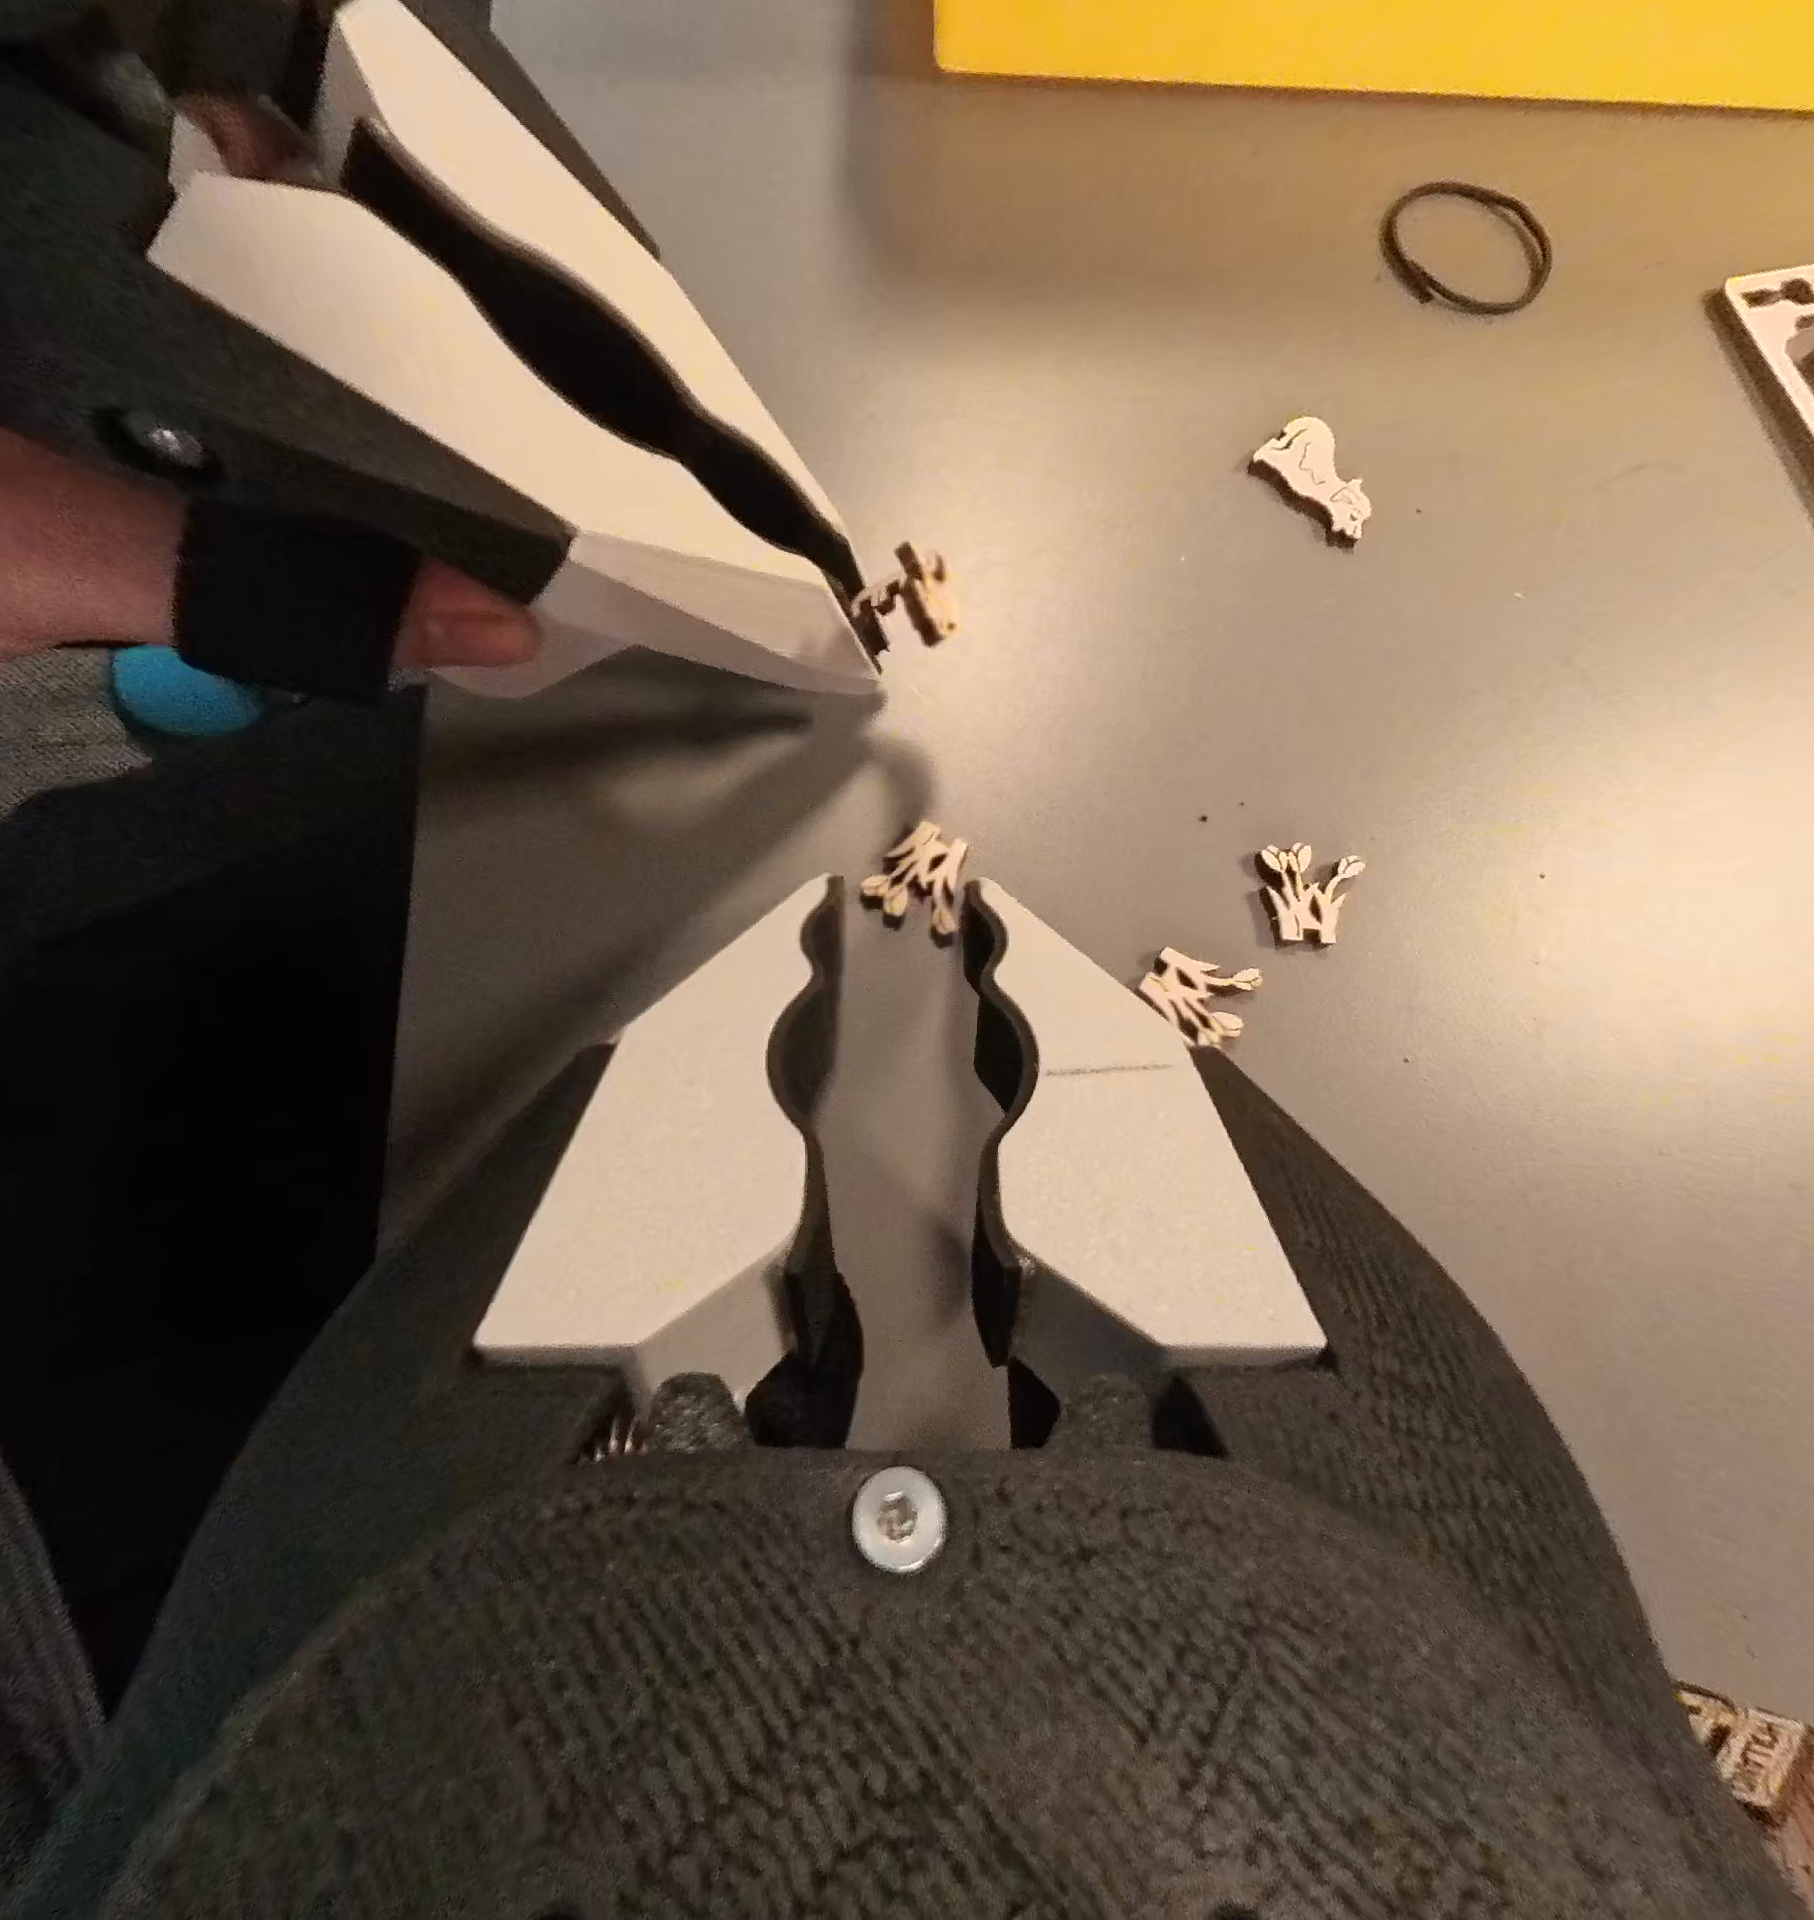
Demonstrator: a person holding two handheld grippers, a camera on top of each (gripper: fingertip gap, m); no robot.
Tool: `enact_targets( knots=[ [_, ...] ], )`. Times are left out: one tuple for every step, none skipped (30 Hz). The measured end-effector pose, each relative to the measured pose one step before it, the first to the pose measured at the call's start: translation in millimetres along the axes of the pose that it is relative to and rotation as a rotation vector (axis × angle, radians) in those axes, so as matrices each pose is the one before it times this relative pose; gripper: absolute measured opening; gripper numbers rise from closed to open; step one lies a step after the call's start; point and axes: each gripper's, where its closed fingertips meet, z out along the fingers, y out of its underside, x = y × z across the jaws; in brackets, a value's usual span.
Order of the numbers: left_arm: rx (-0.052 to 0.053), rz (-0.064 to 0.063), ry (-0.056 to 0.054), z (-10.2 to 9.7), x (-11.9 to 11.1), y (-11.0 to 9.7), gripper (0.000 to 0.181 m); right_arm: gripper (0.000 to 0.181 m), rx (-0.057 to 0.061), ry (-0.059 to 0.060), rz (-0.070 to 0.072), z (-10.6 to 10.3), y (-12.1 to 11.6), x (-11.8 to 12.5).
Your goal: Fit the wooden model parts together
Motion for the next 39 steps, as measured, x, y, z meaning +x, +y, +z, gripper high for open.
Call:
enact_targets(
  knots=[
    [-0.0107,0.0079,-0.0141,-0.02,-2.39,0.96,0.004,0.018,0.0012,0.0041,0.0024,-0.06,-0.01,1.52],
    [-0.0171,0.0070,-0.0157,0.58,-2.86,1.44,0.003,0.015,-0.0002,0.0044,-0.0038,0.09,0.07,1.24],
    [-0.0202,0.0078,-0.0130,1.19,-2.63,1.41,0.004,0.015,0.0005,0.0034,-0.0088,0.13,-0.16,1.05],
    [-0.0151,0.0086,-0.0096,1.53,-2.07,0.40,0.004,0.015,0.0030,0.0031,-0.0162,0.10,-0.35,0.94],
    [-0.0072,0.0086,-0.0046,1.64,-1.17,-1.11,0.004,0.015,0.0045,0.0099,-0.0236,-0.12,-0.20,1.82],
    [-0.0043,0.0027,-0.0021,1.50,-0.96,-1.90,0.004,0.015,0.0028,0.0122,-0.0299,-0.66,0.21,2.37],
    [-0.0037,0.0000,0.0026,1.49,-0.70,-1.93,0.004,0.015,0.0008,0.0099,-0.0350,-1.00,0.55,1.94],
    [-0.0043,-0.0026,0.0128,1.04,0.59,-1.81,0.008,0.015,0.0024,0.0154,-0.0319,-1.45,0.56,2.97],
    [0.0006,-0.0041,0.0075,0.15,-0.10,-2.09,0.021,0.015,0.0129,0.0133,-0.0316,-2.13,-0.73,2.79],
    [0.0076,0.0022,-0.0056,-0.92,-1.70,-2.10,0.033,0.015,0.0218,0.0079,-0.0329,-2.92,-1.63,2.06],
    [0.0194,0.0212,0.0090,-2.06,0.94,-2.51,0.038,0.015,0.0199,0.0130,-0.0283,-3.60,-1.24,3.22],
    [0.0323,0.0310,0.0189,-3.19,3.23,-2.73,0.042,0.015,0.0191,0.0091,-0.0302,-3.99,-0.83,2.84],
    [0.0401,0.0405,0.0361,-3.67,6.59,-3.26,0.042,0.014,0.0166,0.0107,-0.0300,-4.16,-0.28,3.23],
    [0.0479,0.0509,0.0403,-4.16,8.43,-4.22,0.041,0.014,0.0143,0.0090,-0.0262,-4.16,0.12,3.18],
    [0.0489,0.0677,0.0344,-3.84,9.67,-4.64,0.039,0.014,0.0203,-0.0167,-0.0234,-4.04,-1.11,-0.73],
    [0.0397,0.0903,0.0304,-2.69,10.83,-4.31,0.038,0.014,0.0232,-0.0320,-0.0055,-4.02,-2.09,-2.75],
    [0.0244,0.1167,0.0372,-1.15,13.55,-3.19,0.036,0.014,0.0286,-0.0498,0.0133,-3.90,-3.27,-4.86],
    [0.0129,0.1289,0.0217,0.38,12.22,-2.71,0.031,0.014,0.0349,-0.0639,0.0248,-3.74,-4.56,-6.71],
    [0.0067,0.1289,0.0071,1.26,10.43,-2.94,0.030,0.013,0.0307,-0.0511,0.0344,-3.63,-4.09,-4.39],
    [0.0036,0.1135,-0.0048,1.76,7.73,-3.26,0.029,0.005,0.0257,-0.0441,0.0304,-3.53,-3.26,-3.41],
    [0.0107,0.0858,-0.0254,1.65,3.24,-4.64,0.030,0.001,0.0224,-0.0345,0.0208,-3.65,-2.69,-2.46],
    [0.0164,0.0628,-0.0300,1.46,1.00,-4.89,0.031,0.001,0.0155,-0.0170,0.0157,-3.22,-1.80,-0.38],
    [0.0135,0.0479,-0.0190,1.35,1.01,-3.70,0.032,0.001,0.0083,-0.0086,0.0124,-2.84,-0.86,0.57],
    [0.0040,0.0350,-0.0194,1.91,-0.42,-1.59,0.032,0.001,0.0020,-0.0029,0.0093,-2.29,0.17,1.03],
    [-0.0147,0.0293,-0.0377,2.40,-4.07,2.10,0.032,0.001,-0.0086,0.0058,0.0052,-1.41,1.96,2.05],
    [-0.0399,0.0263,-0.0429,3.10,-5.68,6.93,0.032,0.001,-0.0194,0.0115,-0.0014,-0.49,3.85,2.69],
    [-0.0504,0.0143,0.0072,3.35,0.62,9.29,0.032,0.002,-0.0222,0.0119,-0.0031,0.33,4.53,2.38],
    [-0.0439,-0.0223,0.0233,2.79,2.06,8.27,0.032,0.007,-0.0204,0.0047,0.0108,1.59,4.33,1.15],
    [-0.0233,-0.0437,0.0175,1.23,0.54,5.43,0.032,0.013,-0.0180,-0.0115,0.0359,2.88,3.36,-1.24],
    [-0.0044,-0.0551,-0.0087,-0.65,-3.80,3.30,0.030,0.018,-0.0151,-0.0219,0.0508,4.38,2.38,-3.02],
    [0.0078,-0.0556,-0.0036,-2.15,-3.41,1.96,0.028,0.022,-0.0138,-0.0109,0.0444,5.40,1.98,-2.04],
    [0.0141,-0.0602,0.0076,-2.66,-2.41,1.17,0.027,0.026,-0.0138,0.0068,0.0271,6.08,2.18,-0.18],
    [0.0102,-0.0647,0.0064,-2.68,-3.21,1.72,0.026,0.027,-0.0171,0.0107,0.0136,6.10,2.39,-0.17],
    [0.0035,-0.0600,-0.0034,-3.04,-4.93,2.61,0.025,0.027,-0.0167,0.0141,0.0071,5.54,1.80,-0.43],
    [-0.0003,-0.0510,-0.0072,-3.40,-5.53,3.00,0.022,0.028,-0.0136,0.0114,-0.0044,4.76,0.69,-1.64],
    [0.0024,-0.0414,-0.0076,-3.68,-5.23,2.33,0.020,0.028,-0.0130,0.0051,-0.0208,4.28,0.19,-3.37],
    [0.0061,-0.0359,-0.0059,-3.94,-4.60,1.39,0.019,0.028,-0.0150,0.0175,-0.0256,3.90,0.16,-1.72],
    [0.0062,-0.0338,0.0001,-3.75,-3.36,1.05,0.018,0.028,-0.0173,0.0314,-0.0141,3.33,0.39,0.81],
    [0.0053,-0.0327,0.0007,-3.21,-2.84,0.70,0.018,0.028,-0.0097,0.0357,0.0142,2.62,-0.86,2.52]
  ],
)
